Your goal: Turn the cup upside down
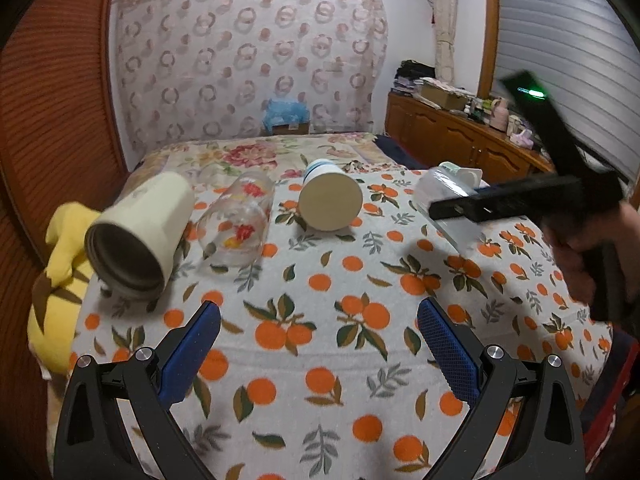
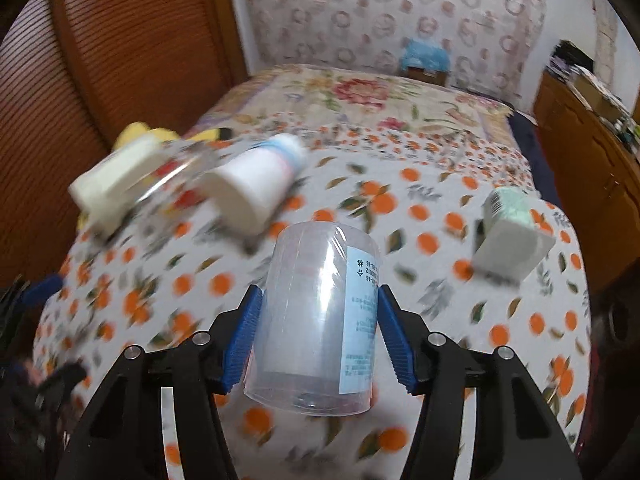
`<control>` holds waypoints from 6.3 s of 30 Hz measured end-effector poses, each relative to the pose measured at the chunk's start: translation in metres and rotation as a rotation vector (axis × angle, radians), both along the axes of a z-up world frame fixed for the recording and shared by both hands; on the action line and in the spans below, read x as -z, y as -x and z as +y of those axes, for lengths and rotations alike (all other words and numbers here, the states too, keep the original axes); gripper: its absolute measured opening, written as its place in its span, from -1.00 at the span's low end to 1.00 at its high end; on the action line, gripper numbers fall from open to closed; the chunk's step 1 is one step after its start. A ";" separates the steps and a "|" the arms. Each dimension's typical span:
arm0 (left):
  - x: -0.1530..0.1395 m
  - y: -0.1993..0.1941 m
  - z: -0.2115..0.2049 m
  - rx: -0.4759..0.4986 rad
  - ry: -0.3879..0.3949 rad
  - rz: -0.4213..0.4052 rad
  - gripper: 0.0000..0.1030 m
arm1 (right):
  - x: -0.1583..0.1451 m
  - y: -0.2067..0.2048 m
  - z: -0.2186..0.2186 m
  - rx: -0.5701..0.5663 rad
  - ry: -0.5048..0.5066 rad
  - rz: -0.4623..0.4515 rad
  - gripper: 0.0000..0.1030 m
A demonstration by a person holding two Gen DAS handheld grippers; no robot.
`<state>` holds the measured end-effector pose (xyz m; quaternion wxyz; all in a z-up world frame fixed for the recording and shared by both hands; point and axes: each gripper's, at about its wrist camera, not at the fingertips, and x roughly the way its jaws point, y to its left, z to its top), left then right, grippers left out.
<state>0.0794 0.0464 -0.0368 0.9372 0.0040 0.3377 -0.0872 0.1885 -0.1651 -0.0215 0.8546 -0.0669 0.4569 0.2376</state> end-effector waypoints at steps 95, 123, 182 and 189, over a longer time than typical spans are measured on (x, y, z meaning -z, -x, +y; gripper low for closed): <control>-0.008 -0.088 -0.095 0.039 -0.074 0.099 0.06 | 0.038 0.137 -0.094 0.096 -0.158 -0.315 0.70; 0.001 -0.043 -0.100 0.083 -0.093 0.065 0.04 | 0.041 0.135 -0.095 0.110 -0.157 -0.295 0.70; -0.063 0.074 -0.038 -0.177 -0.027 -0.209 0.85 | -0.039 0.163 -0.086 0.193 -0.211 -0.469 0.96; -0.071 0.082 -0.038 -0.186 -0.027 -0.240 0.85 | -0.051 0.175 -0.089 0.195 -0.228 -0.512 0.96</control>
